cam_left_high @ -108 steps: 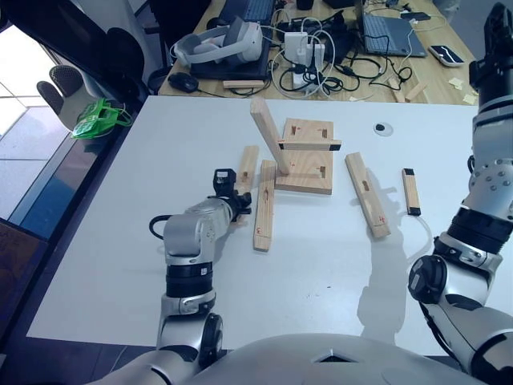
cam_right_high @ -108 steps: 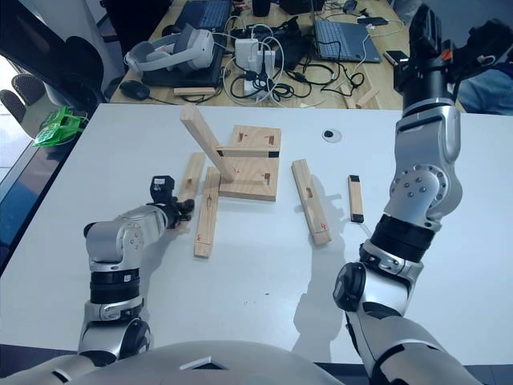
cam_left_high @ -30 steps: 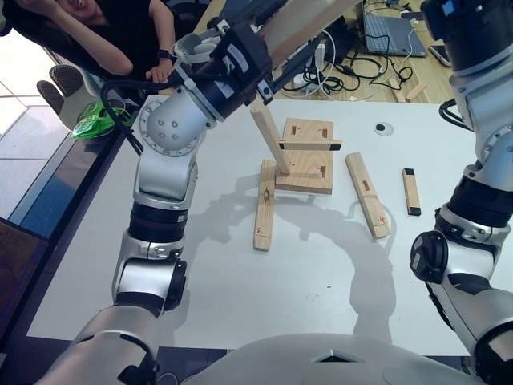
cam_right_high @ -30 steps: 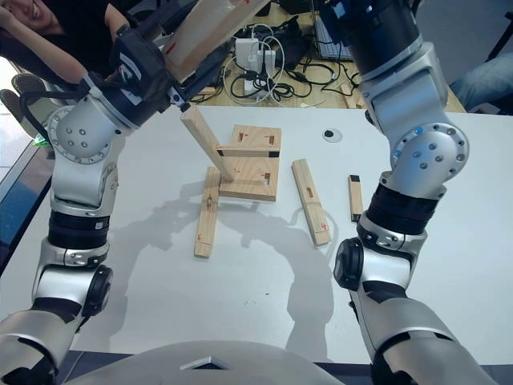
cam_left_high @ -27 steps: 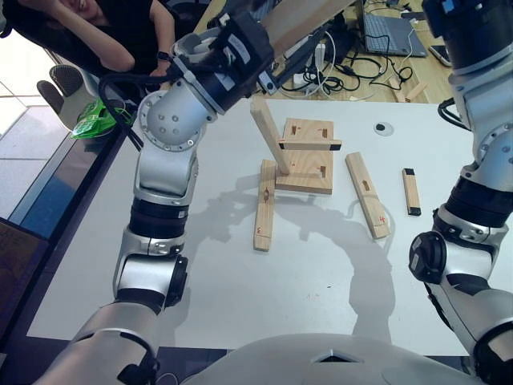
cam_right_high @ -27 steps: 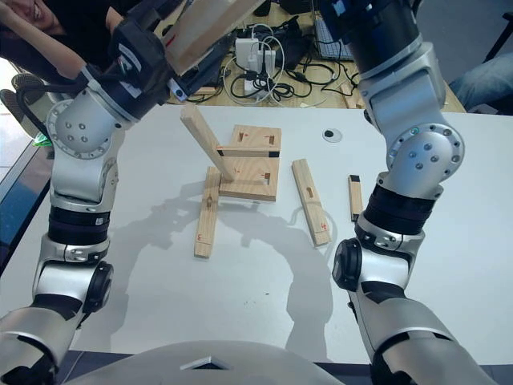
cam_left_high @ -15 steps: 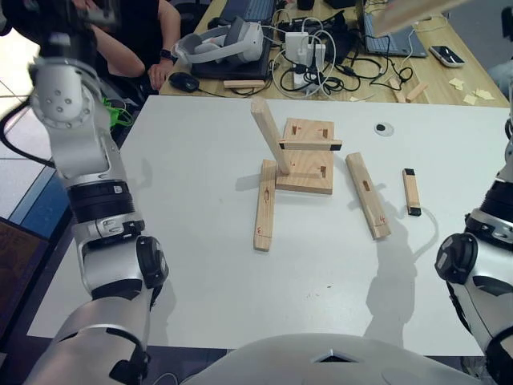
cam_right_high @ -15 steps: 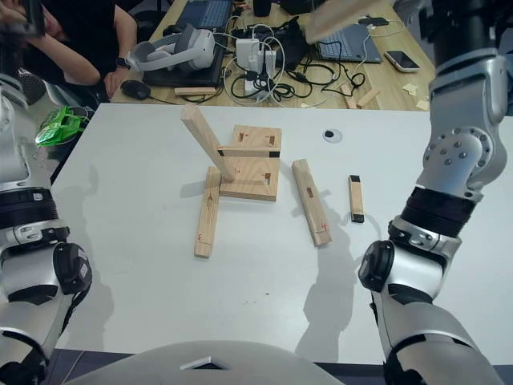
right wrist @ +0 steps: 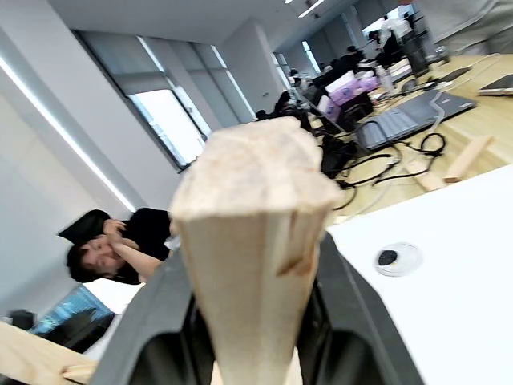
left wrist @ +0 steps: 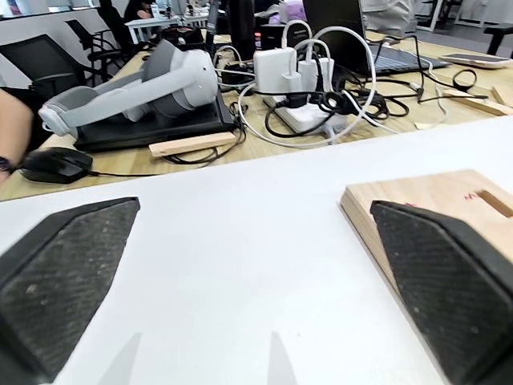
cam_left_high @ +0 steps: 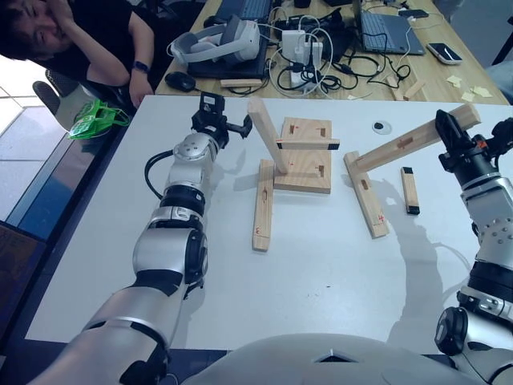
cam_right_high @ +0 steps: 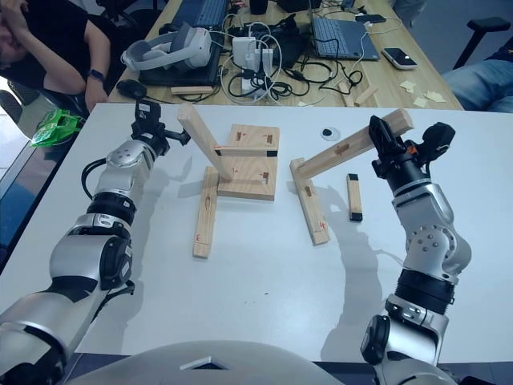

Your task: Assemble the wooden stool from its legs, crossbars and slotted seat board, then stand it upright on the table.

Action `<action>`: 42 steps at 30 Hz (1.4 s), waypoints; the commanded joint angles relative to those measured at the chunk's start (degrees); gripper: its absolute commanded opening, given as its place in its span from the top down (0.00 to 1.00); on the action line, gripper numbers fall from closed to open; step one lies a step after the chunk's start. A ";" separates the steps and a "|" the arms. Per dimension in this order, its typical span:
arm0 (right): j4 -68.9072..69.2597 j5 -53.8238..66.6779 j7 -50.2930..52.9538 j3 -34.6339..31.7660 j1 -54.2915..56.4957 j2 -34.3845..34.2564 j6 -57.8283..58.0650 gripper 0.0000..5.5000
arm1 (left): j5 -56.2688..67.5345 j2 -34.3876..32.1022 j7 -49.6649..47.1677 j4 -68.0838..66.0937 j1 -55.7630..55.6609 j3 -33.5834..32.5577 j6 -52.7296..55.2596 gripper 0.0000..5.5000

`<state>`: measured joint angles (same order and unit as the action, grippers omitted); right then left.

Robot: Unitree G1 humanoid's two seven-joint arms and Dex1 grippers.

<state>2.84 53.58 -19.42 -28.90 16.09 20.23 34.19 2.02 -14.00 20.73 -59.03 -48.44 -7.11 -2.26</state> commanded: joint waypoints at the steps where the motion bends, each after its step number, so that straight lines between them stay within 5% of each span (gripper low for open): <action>1: -0.09 2.09 0.84 0.34 1.82 1.27 3.57 0.82 | 0.90 2.51 4.86 4.47 2.36 2.28 1.05 0.02; 24: -16.45 -4.43 -1.09 4.03 9.42 -3.92 -0.45 0.82 | 3.68 3.71 12.82 28.94 15.44 8.86 15.56 0.02; 42: -22.37 -9.52 -5.66 3.03 10.54 2.01 -3.13 0.82 | 6.48 5.50 10.20 44.56 21.27 11.22 26.98 0.02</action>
<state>-18.61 45.66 -25.47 -25.94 26.21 21.20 30.91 8.62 -7.96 31.60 -14.52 -27.30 4.16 24.12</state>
